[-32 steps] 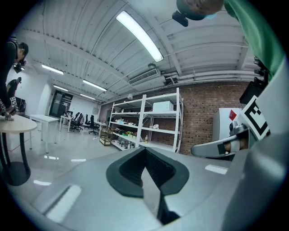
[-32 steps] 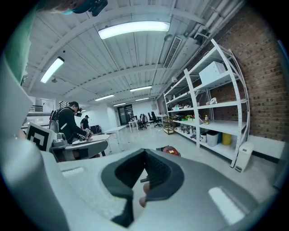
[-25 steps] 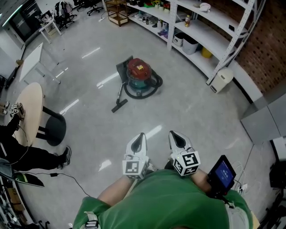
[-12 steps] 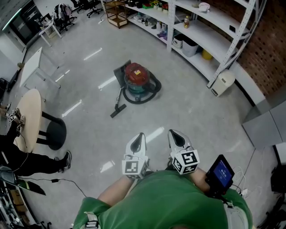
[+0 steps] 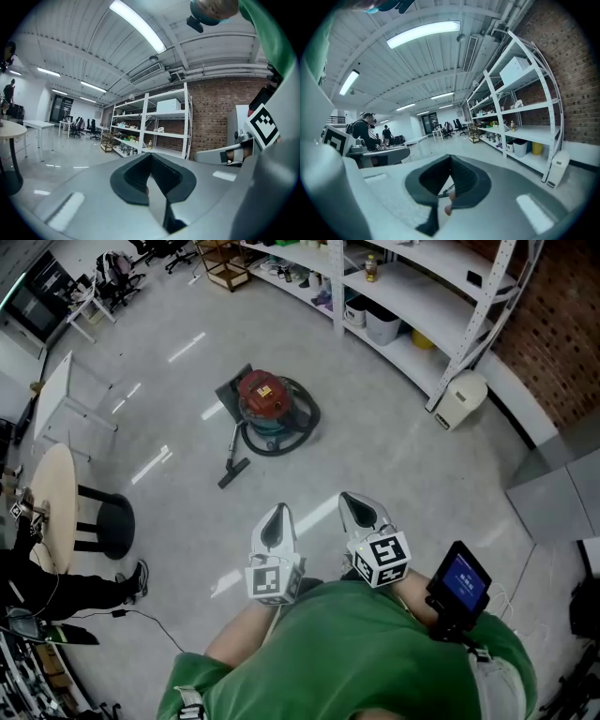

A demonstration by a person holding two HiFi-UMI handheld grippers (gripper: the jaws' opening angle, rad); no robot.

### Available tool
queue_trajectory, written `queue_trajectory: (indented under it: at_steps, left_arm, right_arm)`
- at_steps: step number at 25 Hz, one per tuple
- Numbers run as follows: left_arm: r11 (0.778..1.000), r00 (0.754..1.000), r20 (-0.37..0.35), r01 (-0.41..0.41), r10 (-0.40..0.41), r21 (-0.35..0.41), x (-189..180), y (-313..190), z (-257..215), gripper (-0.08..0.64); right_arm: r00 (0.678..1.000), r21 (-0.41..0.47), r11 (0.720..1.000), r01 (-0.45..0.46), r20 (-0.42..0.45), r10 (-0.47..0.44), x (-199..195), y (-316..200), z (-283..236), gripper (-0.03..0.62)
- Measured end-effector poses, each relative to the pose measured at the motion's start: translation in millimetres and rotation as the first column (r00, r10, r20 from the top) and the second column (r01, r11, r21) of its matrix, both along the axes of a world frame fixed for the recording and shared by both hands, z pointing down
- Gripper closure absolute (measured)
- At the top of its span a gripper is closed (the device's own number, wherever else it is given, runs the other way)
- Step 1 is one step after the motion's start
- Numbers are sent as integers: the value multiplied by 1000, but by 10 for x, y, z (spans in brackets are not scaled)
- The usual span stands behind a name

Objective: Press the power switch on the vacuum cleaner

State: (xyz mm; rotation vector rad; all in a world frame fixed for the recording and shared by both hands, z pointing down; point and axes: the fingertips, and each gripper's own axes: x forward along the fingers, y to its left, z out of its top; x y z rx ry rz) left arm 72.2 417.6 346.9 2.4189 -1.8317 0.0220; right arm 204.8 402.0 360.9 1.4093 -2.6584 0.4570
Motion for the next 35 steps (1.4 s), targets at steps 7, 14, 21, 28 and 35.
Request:
queue_trajectory:
  at_steps: [7,14,21,28,35]
  left_arm:
    - [1000,1000,12,12,-12,-3,241,-289,22,552]
    - [1000,1000,12,9,-9,-23,275,-645,-30,552]
    - [999,1000,-12,-3,2,-42,145,-1193,61,552]
    - [999,1000,-21,-12,11,-42,-238,-1819,75,552]
    - [999,999,-33,1,-2,-36,-672,-2297,65,552]
  right_arm:
    - [1000,3,1000,23,2,-23,232,-314,45,592]
    - [1000,-19,999,26,0,-26,257,-642,-5,592]
    - [1000,-30,999,16,-16,-17,110,-1158,66,592]
    - [1000,-22,1000,6,-28,-6,-273,-1781,37,592]
    - [999,-2,1000,8,-32,-8,-709,-2277,-12,592]
